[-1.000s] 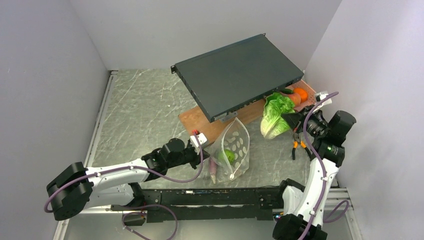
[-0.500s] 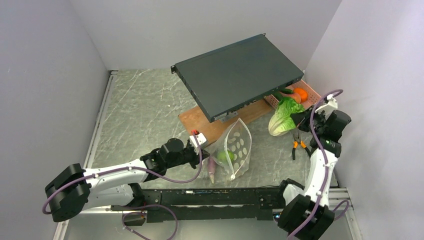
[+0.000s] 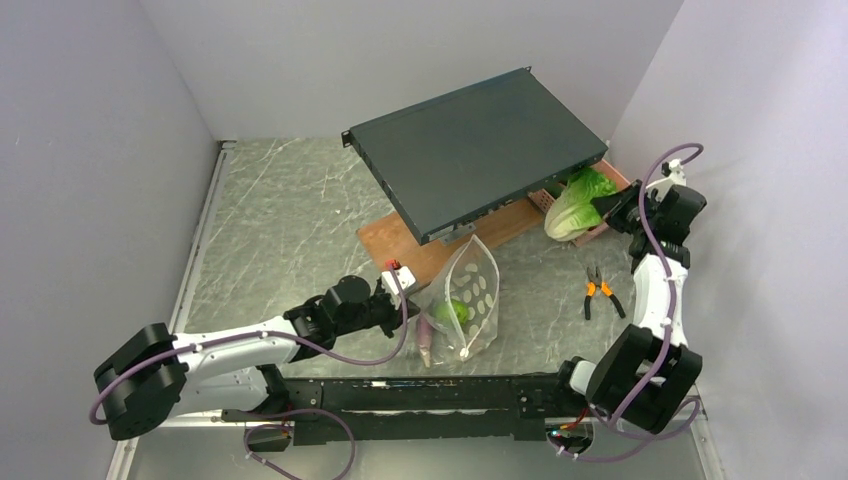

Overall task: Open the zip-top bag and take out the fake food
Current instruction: Place the fake vegetable in the bin.

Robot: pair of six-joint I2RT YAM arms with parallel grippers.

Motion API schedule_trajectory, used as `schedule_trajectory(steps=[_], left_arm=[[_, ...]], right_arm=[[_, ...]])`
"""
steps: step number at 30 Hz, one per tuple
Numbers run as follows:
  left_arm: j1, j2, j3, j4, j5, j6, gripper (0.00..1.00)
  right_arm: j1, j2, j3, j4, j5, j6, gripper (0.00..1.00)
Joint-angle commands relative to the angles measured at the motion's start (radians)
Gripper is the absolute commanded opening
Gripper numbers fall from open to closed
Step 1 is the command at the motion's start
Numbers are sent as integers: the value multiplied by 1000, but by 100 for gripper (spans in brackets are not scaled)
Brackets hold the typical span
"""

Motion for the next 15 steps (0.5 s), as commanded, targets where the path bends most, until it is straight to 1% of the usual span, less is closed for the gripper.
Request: schedule_trajectory(steps=[1, 7, 15], left_arm=[[4, 14, 49, 28, 21, 2, 0], [5, 28, 65, 21, 12, -4, 0], [4, 66, 89, 29, 7, -26, 0]], right_arm=[[31, 59, 95, 117, 67, 92, 0], [77, 183, 173, 201, 143, 144, 0], [143, 356, 315, 283, 186, 176, 0]])
